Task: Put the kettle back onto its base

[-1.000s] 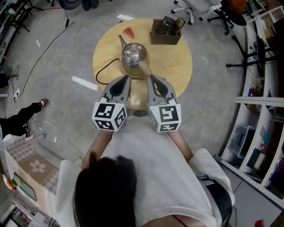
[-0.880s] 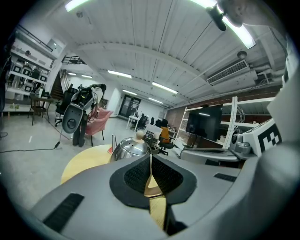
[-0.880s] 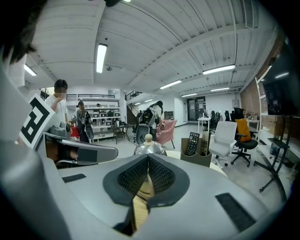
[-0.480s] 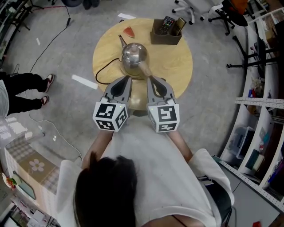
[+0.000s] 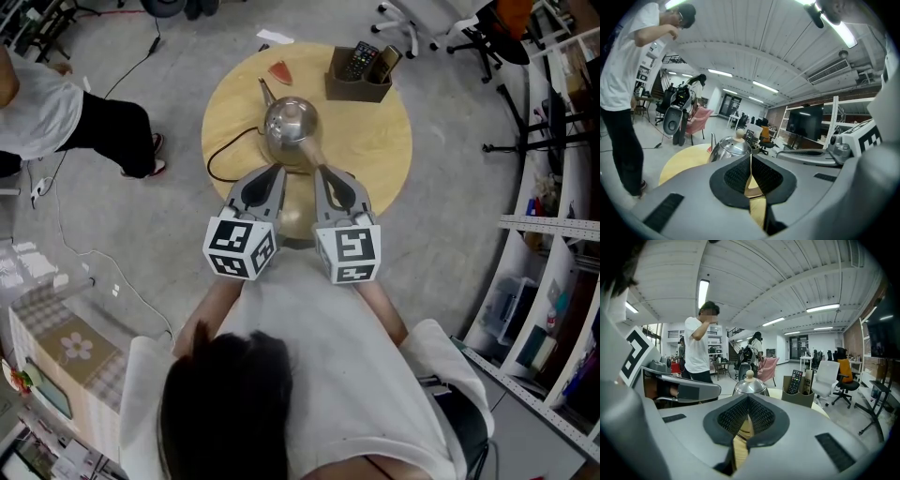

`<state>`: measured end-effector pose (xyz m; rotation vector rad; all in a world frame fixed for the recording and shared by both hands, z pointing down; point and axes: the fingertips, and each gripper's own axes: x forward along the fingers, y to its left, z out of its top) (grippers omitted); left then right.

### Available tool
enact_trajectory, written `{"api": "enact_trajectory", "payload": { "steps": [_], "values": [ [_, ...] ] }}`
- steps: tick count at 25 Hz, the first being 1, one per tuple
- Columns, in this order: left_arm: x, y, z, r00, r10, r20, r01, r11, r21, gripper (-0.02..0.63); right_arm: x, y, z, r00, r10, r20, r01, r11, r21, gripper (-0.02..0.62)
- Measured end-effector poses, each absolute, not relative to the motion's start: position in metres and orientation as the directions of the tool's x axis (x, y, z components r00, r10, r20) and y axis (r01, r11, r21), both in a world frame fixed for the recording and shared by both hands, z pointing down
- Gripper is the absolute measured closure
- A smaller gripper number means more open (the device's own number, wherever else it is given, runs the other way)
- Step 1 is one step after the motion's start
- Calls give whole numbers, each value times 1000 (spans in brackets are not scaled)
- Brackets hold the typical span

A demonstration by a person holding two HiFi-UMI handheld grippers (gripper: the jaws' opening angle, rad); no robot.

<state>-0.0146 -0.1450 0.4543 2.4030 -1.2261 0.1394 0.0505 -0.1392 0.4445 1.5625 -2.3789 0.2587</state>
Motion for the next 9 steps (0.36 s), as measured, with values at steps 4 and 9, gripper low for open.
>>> {"api": "enact_trajectory", "payload": {
  "steps": [4,9],
  "values": [
    [-13,-148,454,606,-745,280,-789,-519,329,574,51,-142,446,-370,-868,331,-918,396,11,569],
    [-11,-151,456,606,-743,283,-789,-518,331,574,50,-144,447,-377,-863,335,-914,405,14,569]
  ]
}}
